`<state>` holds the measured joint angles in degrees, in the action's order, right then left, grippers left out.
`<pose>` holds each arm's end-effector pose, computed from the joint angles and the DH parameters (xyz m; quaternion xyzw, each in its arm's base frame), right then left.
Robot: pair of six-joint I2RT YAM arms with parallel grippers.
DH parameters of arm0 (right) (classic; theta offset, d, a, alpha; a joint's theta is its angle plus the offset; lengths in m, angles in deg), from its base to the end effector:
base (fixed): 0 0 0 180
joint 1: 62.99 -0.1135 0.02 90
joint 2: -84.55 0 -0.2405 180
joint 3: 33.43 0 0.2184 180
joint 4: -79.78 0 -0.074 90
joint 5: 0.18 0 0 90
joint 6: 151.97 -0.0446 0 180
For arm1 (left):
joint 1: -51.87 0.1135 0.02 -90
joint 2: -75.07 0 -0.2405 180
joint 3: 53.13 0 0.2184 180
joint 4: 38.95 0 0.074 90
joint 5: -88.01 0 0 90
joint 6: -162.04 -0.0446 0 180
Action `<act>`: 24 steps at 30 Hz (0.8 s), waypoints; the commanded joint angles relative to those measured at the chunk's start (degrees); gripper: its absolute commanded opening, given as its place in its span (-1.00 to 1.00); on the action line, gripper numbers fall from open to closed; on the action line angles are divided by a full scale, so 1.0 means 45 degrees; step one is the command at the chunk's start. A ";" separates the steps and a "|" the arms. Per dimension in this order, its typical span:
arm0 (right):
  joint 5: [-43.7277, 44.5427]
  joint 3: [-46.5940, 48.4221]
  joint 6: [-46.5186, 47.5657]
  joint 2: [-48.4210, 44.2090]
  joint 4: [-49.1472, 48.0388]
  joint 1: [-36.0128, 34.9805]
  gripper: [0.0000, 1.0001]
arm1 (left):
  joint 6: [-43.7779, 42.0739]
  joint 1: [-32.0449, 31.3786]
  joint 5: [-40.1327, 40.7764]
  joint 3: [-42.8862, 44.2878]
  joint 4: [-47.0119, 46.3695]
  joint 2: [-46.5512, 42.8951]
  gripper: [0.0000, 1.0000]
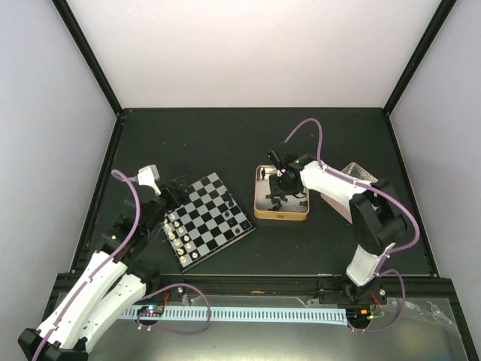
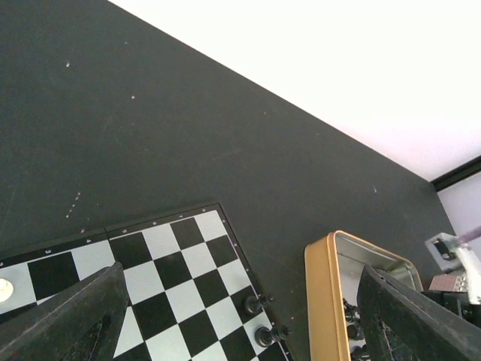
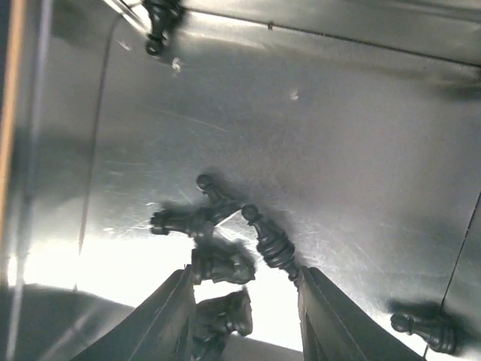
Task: Set up the chess pieces on the board
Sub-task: Pick up the chess piece from the storage box.
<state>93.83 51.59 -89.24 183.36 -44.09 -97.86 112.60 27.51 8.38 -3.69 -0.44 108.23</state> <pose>0.2558 0.1745 0.1878 -0.0591 0.9823 0.0604 0.1670 0.1285 -0.0494 0.2617 -0.1664 0.8114 -0.2347 0.5088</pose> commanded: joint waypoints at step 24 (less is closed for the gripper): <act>0.0578 0.0207 0.1964 0.2242 -0.0473 0.0371 -0.66 | 0.0093 0.0101 -0.0193 -0.0235 -0.0349 -0.0108 0.69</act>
<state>96.78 52.03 -81.28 192.76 -44.64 -96.90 112.75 27.53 7.90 -4.72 -0.79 107.82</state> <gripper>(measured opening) 0.179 0.845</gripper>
